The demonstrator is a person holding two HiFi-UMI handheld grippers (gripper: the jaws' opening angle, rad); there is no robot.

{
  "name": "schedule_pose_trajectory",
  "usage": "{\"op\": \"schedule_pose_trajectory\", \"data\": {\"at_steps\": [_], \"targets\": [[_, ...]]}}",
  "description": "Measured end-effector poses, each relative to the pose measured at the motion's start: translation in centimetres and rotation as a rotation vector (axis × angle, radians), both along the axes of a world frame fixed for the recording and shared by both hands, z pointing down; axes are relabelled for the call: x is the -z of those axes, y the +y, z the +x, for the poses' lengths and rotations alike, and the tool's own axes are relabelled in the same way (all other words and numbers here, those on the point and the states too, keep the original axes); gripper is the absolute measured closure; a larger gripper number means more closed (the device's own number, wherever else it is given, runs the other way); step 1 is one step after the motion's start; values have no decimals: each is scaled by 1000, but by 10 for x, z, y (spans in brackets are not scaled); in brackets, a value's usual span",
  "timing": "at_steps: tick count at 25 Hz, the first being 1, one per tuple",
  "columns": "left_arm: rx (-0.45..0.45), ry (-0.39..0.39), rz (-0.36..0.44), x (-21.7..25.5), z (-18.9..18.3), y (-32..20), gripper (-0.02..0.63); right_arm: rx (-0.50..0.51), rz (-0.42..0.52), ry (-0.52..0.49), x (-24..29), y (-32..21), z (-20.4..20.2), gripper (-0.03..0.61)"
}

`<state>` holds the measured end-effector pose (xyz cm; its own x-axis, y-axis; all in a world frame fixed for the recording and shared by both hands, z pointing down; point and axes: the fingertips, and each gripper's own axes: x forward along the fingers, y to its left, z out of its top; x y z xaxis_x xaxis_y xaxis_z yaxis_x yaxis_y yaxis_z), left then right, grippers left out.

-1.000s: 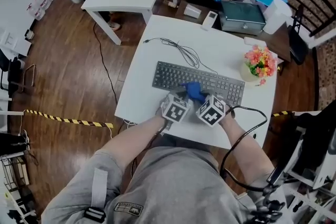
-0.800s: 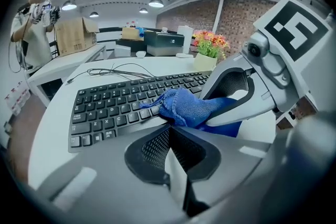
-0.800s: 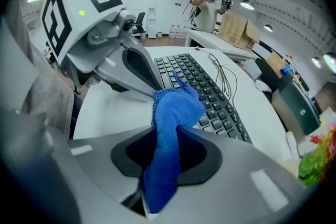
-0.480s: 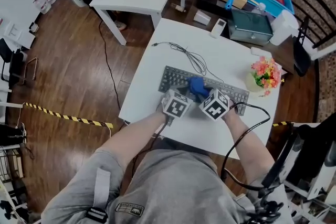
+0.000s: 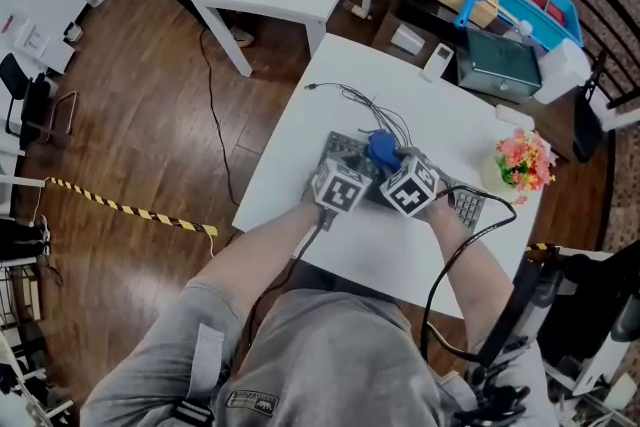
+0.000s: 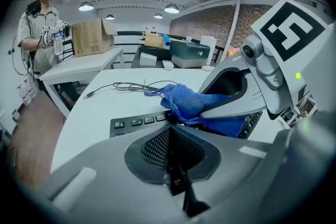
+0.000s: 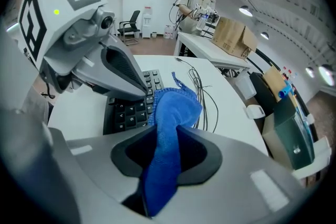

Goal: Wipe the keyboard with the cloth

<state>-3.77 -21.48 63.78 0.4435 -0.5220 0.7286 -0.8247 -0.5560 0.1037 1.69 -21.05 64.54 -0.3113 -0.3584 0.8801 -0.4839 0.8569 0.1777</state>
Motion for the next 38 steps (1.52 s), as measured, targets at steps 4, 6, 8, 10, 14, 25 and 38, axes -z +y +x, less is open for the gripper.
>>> {"op": "schedule_pose_trajectory", "data": {"at_steps": [4,6,8,10,14,25,38], "targets": [[-21,13,-27,-4,3,21,620,59,-33,-11,-1,27,-8,468],[-35,16,-34,-5,2,34,620,97,-53,-11,-2,45,-14,468],[-36,13,-40,-8,-2,44,620,118,-69,-19,-5,60,-19,468],[-29,14,-50,-12,-7,54,620,125,-79,-28,-8,73,-23,468],[-30,16,-60,-14,-13,72,620,160,-110,-37,-11,99,-33,468],[3,21,-26,-1,-27,46,620,156,-53,-34,4,58,-40,468],[69,-1,-5,4,-71,-12,620,131,27,8,-1,-18,-72,466]]}}
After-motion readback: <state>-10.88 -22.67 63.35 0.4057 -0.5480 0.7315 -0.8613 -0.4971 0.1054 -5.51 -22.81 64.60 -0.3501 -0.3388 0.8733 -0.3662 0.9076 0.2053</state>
